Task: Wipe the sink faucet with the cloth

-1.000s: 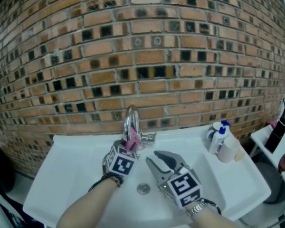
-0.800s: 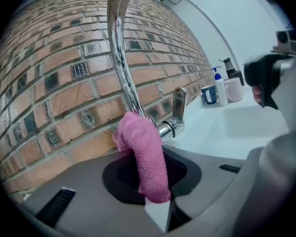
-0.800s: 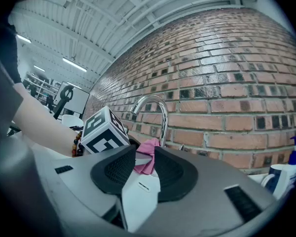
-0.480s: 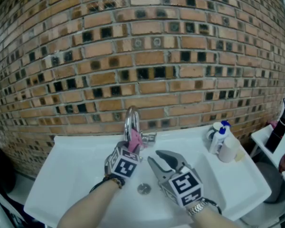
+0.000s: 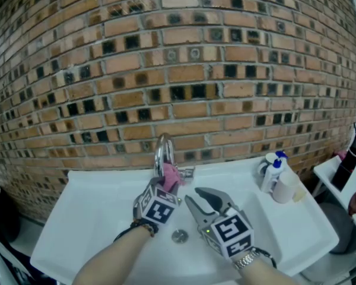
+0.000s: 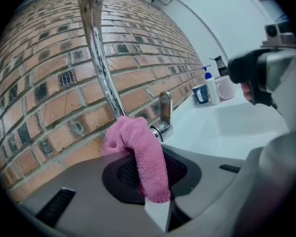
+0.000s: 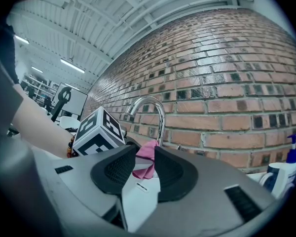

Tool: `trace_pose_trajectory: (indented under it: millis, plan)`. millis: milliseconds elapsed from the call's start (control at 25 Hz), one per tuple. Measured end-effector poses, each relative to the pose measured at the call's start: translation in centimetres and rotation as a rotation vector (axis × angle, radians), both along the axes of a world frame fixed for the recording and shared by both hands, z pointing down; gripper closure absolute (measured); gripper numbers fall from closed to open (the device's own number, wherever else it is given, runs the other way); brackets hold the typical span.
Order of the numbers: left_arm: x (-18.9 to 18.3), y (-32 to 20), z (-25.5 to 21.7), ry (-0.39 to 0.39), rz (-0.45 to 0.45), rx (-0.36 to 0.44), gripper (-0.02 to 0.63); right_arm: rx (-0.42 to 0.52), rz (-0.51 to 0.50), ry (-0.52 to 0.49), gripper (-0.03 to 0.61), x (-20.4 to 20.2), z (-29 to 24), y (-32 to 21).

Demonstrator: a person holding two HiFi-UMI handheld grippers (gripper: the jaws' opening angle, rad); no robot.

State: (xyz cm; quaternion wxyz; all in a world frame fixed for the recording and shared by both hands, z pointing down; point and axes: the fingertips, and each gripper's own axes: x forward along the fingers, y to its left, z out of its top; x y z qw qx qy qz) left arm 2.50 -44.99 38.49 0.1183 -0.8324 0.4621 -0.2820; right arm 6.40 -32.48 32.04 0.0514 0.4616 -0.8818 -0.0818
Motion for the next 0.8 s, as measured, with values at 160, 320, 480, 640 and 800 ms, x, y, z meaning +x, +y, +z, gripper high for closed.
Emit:
trace_pose_trajectory:
  millis: [160,320,480,640,800]
  plan:
    - [0.9,0.1,0.0,-0.001,0.019,0.004,0.541,-0.003,0.007,-0.007,0.446,0.2,-0.1,0.0]
    - [1.4,-0.1,0.0,0.006,0.021,0.01,0.541,0.01,0.009,-0.023,0.448,0.5,-0.2,-0.1]
    - [1.7,0.0,0.1,0.007,0.028,0.008,0.541,0.012,0.017,-0.033,0.448,0.7,-0.5,0.0]
    - [2.7,0.1,0.0,0.0,0.054,0.006,0.541,0.016,0.032,-0.047,0.459,1.2,-0.9,-0.1]
    - [3.7,0.3,-0.2,-0.009,0.076,0.009,0.541,0.024,0.055,-0.067,0.469,1.9,-1.2,-0.2]
